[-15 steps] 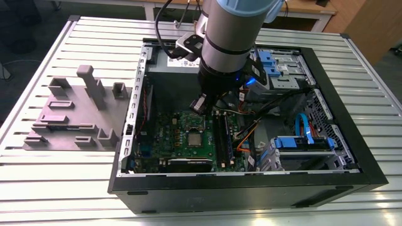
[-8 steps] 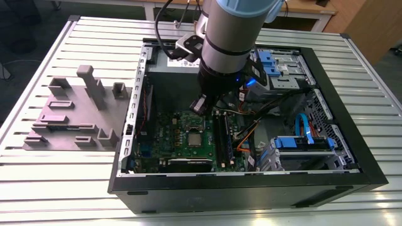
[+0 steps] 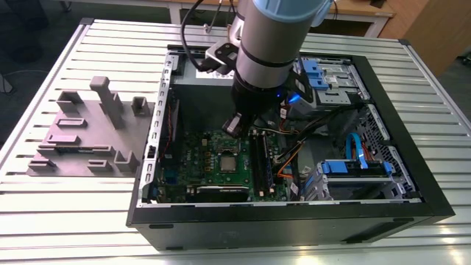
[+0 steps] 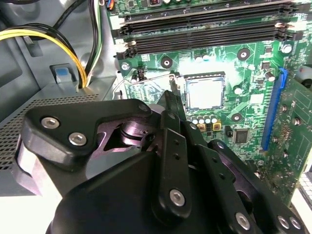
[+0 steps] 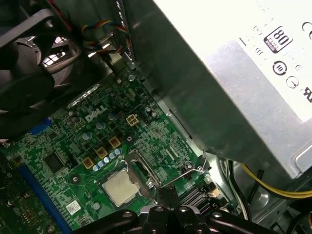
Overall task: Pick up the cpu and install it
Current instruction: 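Close the cpu cover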
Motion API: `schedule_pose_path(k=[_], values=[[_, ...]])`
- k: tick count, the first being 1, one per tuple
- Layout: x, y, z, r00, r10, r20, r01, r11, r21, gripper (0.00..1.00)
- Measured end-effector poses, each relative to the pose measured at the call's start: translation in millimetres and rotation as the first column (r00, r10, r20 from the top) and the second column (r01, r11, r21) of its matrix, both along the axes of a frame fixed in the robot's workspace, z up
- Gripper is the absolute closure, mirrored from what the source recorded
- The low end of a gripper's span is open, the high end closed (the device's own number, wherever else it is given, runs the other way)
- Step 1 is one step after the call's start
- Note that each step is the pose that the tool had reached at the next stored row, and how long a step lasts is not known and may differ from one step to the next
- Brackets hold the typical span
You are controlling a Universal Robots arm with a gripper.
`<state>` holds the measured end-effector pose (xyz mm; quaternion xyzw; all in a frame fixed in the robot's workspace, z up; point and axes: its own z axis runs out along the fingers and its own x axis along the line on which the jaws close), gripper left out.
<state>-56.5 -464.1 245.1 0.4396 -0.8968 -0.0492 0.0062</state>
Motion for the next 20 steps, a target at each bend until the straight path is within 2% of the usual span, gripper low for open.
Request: schedule_pose_path(k=[11,17,20], values=[[-1.6,-8.9,0.0,1.0000,0.000,0.0000,0.000,1.0000,-0.0016,0.89],[-16.4,-13.7,-0.3,1.0000,0.002,0.0004,-0.002,1.0000,-0.0021,0.89],[-25.5,-17.9,-0.4,1.0000,0.003,0.0006,-0.003,1.0000,-0.0022,0.89]])
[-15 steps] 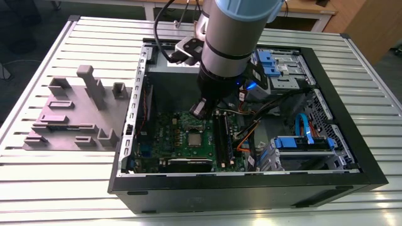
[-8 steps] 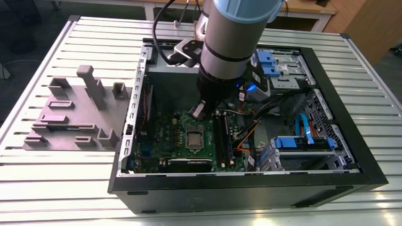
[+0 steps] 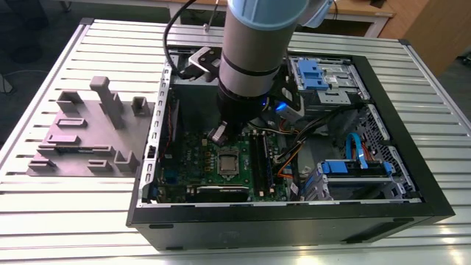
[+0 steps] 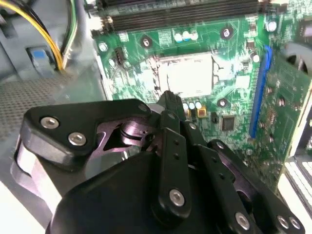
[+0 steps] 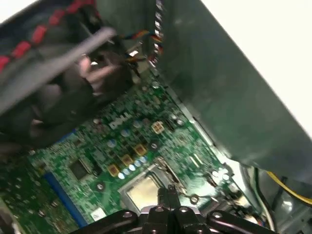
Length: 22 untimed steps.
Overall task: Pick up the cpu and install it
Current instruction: 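Close the cpu cover, then install the first cpu locking lever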
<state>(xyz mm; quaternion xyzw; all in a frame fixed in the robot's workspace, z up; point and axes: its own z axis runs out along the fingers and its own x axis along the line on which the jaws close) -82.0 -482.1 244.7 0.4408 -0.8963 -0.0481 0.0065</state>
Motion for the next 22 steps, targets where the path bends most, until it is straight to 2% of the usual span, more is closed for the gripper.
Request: schedule_pose_path(k=[4,6,19,22], values=[[-5.0,-9.6,-0.1,1.0000,0.000,0.0000,0.000,1.0000,0.0000,0.89],[-6.1,-11.8,-0.2,1.0000,0.000,0.0000,0.000,1.0000,0.0000,0.89],[-6.1,-13.2,-0.2,1.0000,0.000,0.0000,0.000,1.0000,0.0000,0.89],[-3.7,-13.2,-0.2,1.0000,0.001,0.0000,-0.001,1.0000,0.0001,0.89]])
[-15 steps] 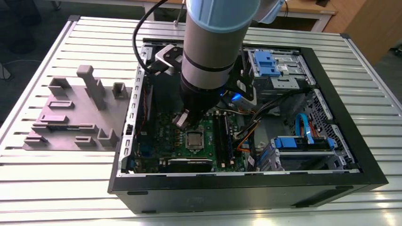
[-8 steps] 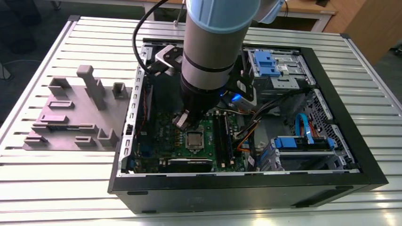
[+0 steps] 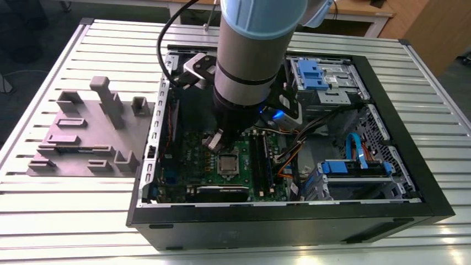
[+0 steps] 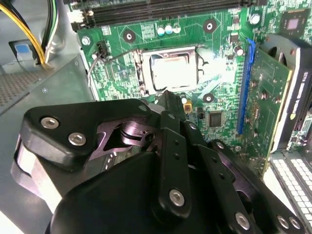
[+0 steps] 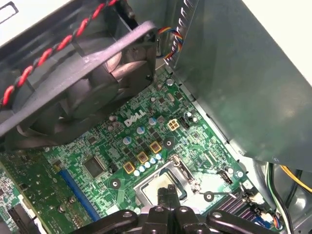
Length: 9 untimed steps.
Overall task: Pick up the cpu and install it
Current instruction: 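Install the first cpu locking lever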
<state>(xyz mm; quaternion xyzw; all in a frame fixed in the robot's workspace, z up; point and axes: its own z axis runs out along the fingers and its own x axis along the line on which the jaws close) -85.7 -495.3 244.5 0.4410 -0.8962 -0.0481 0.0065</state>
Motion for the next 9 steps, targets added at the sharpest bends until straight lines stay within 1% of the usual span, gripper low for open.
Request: schedule_pose_path(k=[2,5,9], values=[[3.9,0.1,0.1,1.0000,0.000,-0.0001,0.000,1.0000,-0.0001,0.89],[13.6,0.9,0.0,1.0000,0.000,-0.0002,0.000,1.0000,-0.0001,0.89],[24.4,3.5,0.0,1.0000,0.000,-0.0003,0.000,1.0000,0.0000,0.89]])
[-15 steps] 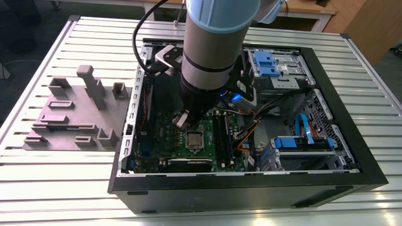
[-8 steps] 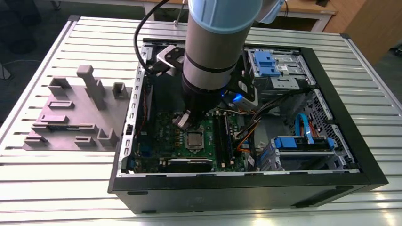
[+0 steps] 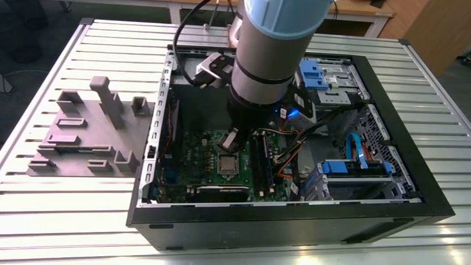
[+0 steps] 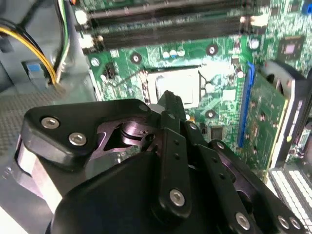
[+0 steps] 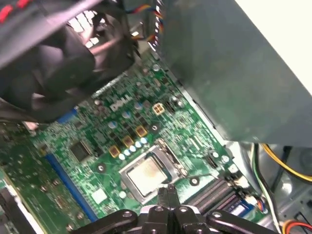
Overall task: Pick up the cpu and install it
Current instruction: 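Install the first cpu locking lever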
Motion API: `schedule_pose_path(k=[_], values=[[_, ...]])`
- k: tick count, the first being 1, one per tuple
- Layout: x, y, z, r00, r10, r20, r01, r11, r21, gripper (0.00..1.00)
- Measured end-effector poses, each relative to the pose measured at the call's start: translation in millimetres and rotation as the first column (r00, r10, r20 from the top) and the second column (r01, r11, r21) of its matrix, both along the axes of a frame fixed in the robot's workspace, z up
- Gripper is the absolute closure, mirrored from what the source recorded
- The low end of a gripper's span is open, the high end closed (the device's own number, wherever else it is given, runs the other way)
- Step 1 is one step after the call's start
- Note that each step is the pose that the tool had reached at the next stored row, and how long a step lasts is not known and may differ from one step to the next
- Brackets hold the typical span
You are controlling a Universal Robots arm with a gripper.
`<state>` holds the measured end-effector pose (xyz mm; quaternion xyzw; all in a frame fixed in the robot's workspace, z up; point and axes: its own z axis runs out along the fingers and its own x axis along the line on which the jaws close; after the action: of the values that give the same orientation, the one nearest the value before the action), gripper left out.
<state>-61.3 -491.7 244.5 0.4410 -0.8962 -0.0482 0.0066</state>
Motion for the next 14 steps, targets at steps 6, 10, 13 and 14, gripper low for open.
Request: schedule_pose_path(k=[6,10,13,14], values=[[11.1,6.9,0.0,1.0000,0.000,0.0000,0.000,1.0000,0.0000,0.89],[15.3,15.3,-0.1,1.0000,0.000,0.0000,0.000,1.0000,-0.0001,0.89],[18.5,22.2,-0.4,1.0000,0.000,0.0000,0.000,1.0000,0.0001,0.89],[19.4,24.3,-0.5,1.0000,0.000,0.0000,0.000,1.0000,0.0000,0.89]])
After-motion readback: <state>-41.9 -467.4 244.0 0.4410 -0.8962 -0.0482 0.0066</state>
